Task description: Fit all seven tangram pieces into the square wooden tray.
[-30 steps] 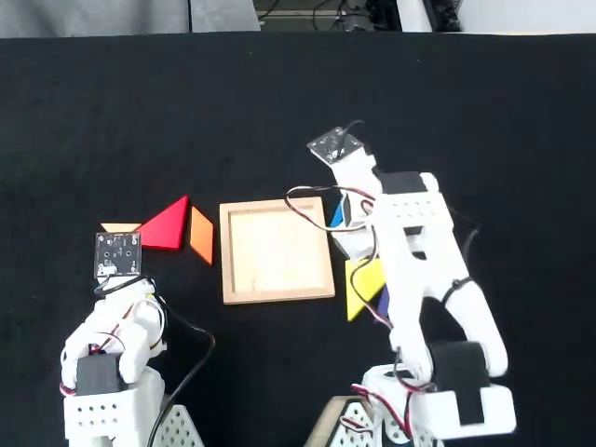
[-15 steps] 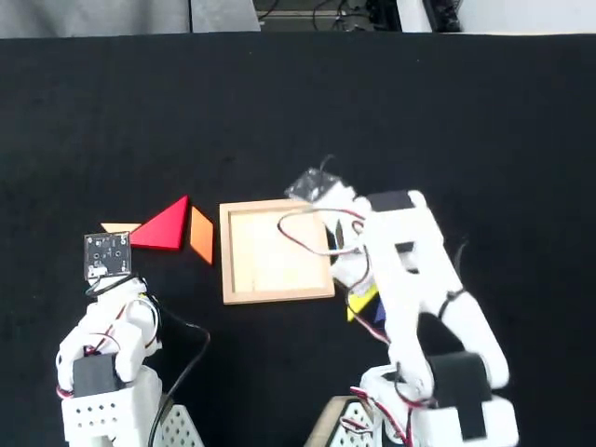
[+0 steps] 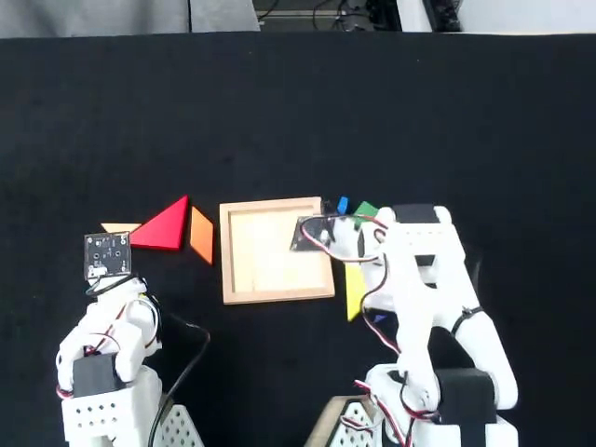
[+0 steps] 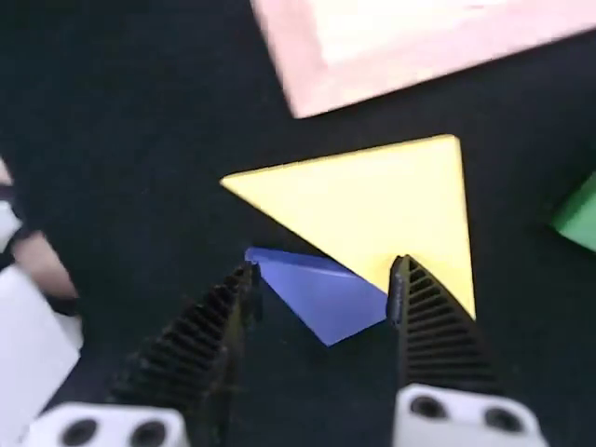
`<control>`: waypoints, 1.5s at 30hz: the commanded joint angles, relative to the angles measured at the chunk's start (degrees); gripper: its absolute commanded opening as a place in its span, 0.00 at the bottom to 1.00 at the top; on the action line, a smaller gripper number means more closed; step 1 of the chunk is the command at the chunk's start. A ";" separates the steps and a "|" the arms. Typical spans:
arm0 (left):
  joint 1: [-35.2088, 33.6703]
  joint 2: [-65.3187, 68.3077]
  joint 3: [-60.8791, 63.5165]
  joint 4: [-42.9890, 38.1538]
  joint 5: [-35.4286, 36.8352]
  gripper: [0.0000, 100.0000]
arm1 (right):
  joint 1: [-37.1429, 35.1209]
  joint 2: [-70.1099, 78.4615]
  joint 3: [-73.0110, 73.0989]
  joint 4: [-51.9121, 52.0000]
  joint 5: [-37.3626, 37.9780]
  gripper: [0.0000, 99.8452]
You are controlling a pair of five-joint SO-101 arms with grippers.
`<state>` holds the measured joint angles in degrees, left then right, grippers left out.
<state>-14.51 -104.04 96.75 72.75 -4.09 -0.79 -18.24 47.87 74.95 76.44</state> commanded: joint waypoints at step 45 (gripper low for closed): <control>-0.66 -0.18 0.66 0.09 0.26 0.03 | -5.54 5.49 -9.01 -3.60 0.18 0.28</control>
<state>-14.51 -104.04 96.75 72.75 -4.09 -5.63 -12.62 41.98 67.03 68.97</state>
